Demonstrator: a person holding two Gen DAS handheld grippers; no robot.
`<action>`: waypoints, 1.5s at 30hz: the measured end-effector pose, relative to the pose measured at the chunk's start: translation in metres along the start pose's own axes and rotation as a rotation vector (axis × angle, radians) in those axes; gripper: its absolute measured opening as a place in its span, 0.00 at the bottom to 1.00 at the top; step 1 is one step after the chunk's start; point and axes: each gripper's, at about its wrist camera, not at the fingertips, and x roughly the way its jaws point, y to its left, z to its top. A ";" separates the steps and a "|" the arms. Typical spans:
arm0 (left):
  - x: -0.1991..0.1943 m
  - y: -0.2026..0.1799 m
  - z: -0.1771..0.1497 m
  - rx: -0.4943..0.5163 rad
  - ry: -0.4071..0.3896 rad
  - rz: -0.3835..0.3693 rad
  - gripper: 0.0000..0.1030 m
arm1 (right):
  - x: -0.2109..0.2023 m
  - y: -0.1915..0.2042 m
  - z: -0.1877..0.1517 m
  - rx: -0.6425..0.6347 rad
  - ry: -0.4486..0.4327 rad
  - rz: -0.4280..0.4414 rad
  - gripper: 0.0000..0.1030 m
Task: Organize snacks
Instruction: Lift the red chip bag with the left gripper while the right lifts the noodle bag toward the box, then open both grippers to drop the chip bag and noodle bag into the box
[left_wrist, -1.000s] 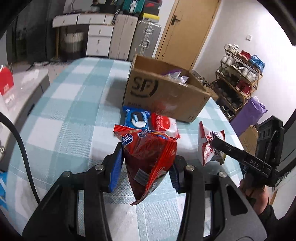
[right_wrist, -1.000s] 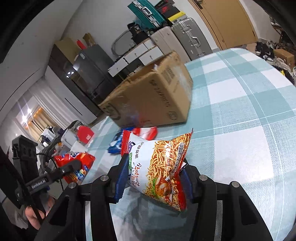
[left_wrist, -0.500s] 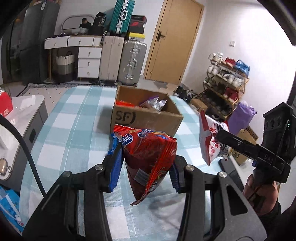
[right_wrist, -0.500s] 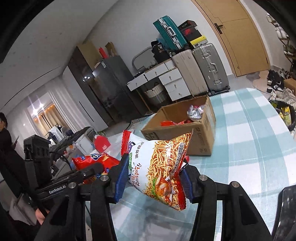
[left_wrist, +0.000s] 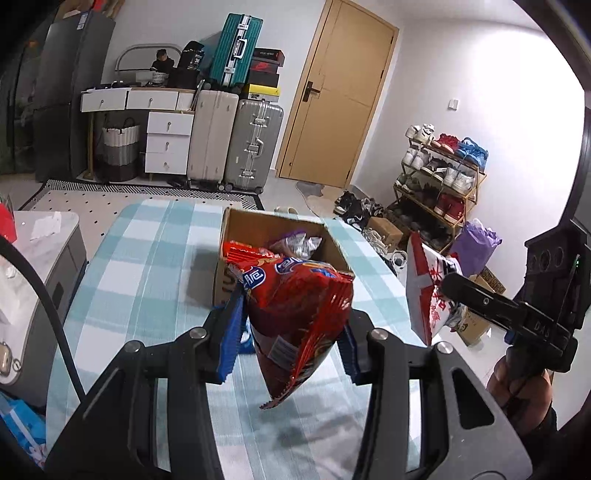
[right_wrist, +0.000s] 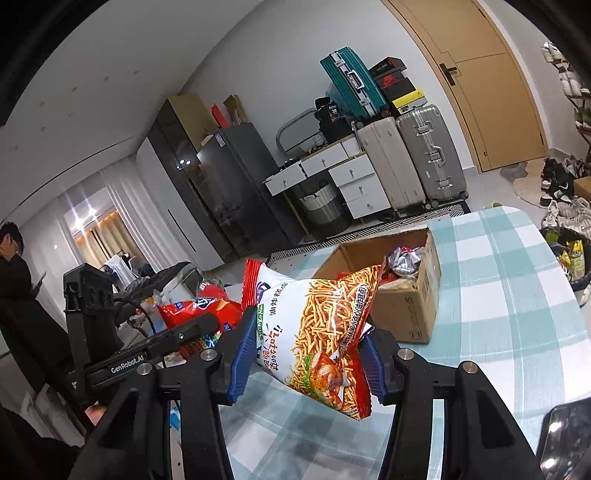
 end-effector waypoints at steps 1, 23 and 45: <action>0.001 0.000 0.004 0.003 -0.002 -0.001 0.40 | 0.001 -0.001 0.002 -0.002 0.000 -0.001 0.50; 0.061 -0.004 0.085 0.040 -0.025 -0.019 0.40 | 0.036 0.001 0.081 -0.070 -0.046 0.009 0.50; 0.234 0.021 0.153 0.012 0.169 0.004 0.40 | 0.141 -0.041 0.149 -0.147 0.076 -0.179 0.50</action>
